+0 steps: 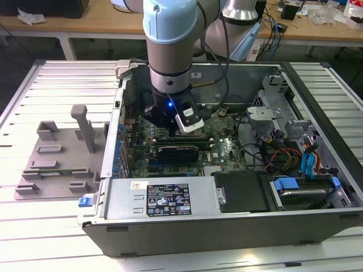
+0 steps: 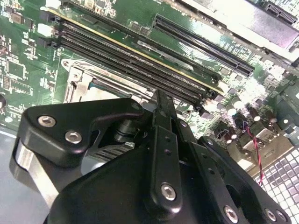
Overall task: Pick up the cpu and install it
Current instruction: 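Install the second cpu locking lever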
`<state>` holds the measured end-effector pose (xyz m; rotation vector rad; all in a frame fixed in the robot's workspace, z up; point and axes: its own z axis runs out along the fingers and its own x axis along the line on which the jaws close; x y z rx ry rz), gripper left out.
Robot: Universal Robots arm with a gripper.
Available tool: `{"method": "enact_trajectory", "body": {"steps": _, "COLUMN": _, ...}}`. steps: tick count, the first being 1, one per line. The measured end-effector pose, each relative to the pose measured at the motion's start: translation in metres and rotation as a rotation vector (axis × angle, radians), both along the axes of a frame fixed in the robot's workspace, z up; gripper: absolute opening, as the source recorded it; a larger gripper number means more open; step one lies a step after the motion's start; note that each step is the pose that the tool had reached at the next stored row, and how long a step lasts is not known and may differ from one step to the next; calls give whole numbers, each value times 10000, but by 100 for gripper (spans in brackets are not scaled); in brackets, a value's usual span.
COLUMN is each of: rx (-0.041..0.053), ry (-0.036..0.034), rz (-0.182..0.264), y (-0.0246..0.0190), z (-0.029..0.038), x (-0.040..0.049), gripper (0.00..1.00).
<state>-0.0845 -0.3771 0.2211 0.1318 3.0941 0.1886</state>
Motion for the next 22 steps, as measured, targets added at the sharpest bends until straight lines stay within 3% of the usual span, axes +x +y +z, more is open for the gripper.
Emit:
{"method": "enact_trajectory", "body": {"steps": 3, "rx": 3, "ry": 2, "rz": 244, "y": -1, "z": -8, "x": 28, "gripper": 11}}
{"method": "enact_trajectory", "body": {"steps": 6, "rx": 129, "ry": 0, "rz": 680, "y": -3, "z": -10, "x": 35, "gripper": 11}}
{"method": "enact_trajectory", "body": {"steps": 8, "rx": 141, "ry": -1, "rz": 692, "y": -2, "z": -10, "x": 35, "gripper": 11}}
{"method": "enact_trajectory", "body": {"steps": 11, "rx": 392, "ry": 12, "rz": 691, "y": -21, "z": -32, "x": 35, "gripper": 11}}
{"method": "enact_trajectory", "body": {"steps": 13, "rx": 459, "ry": 31, "rz": 688, "y": -26, "z": -44, "x": 35, "gripper": 11}}
{"method": "enact_trajectory", "body": {"steps": 17, "rx": 506, "ry": 108, "rz": 649, "y": -38, "z": -86, "x": 35, "gripper": 11}}
{"method": "enact_trajectory", "body": {"steps": 18, "rx": 515, "ry": 242, "rz": 574, "y": -38, "z": -122, "x": 35, "gripper": 11}}
{"method": "enact_trajectory", "body": {"steps": 19, "rx": 516, "ry": 299, "rz": 549, "y": -35, "z": -138, "x": 34, "gripper": 11}}
{"method": "enact_trajectory", "body": {"steps": 21, "rx": 518, "ry": 309, "rz": 540, "y": -30, "z": -139, "x": 36, "gripper": 11}}
{"method": "enact_trajectory", "body": {"steps": 22, "rx": 584, "ry": 306, "rz": 531, "y": -28, "z": -140, "x": 36, "gripper": 11}}
